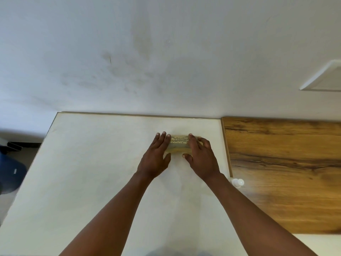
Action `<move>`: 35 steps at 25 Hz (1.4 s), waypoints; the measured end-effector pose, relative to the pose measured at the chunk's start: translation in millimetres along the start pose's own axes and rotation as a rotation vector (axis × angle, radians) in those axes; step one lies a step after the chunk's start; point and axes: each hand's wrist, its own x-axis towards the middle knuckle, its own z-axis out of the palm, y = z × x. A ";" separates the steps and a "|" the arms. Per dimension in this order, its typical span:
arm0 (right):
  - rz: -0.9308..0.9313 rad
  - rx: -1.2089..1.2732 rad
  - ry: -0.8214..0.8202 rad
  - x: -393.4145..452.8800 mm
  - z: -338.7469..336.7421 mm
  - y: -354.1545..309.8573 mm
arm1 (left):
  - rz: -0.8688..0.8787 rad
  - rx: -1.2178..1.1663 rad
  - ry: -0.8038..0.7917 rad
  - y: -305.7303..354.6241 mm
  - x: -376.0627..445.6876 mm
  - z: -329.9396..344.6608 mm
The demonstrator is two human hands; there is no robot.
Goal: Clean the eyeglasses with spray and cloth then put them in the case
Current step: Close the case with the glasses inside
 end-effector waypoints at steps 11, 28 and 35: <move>-0.128 -0.366 0.148 11.5 1.1 -1.9 | 0.068 0.370 -0.195 -5.3 14.2 -5.9; 0.419 0.356 0.056 16.8 -6.2 -11.7 | -0.342 -0.103 0.087 24.9 8.2 -2.7; 0.610 0.380 0.014 9.5 -11.9 -14.0 | -0.602 -0.324 0.188 26.8 -1.3 -1.6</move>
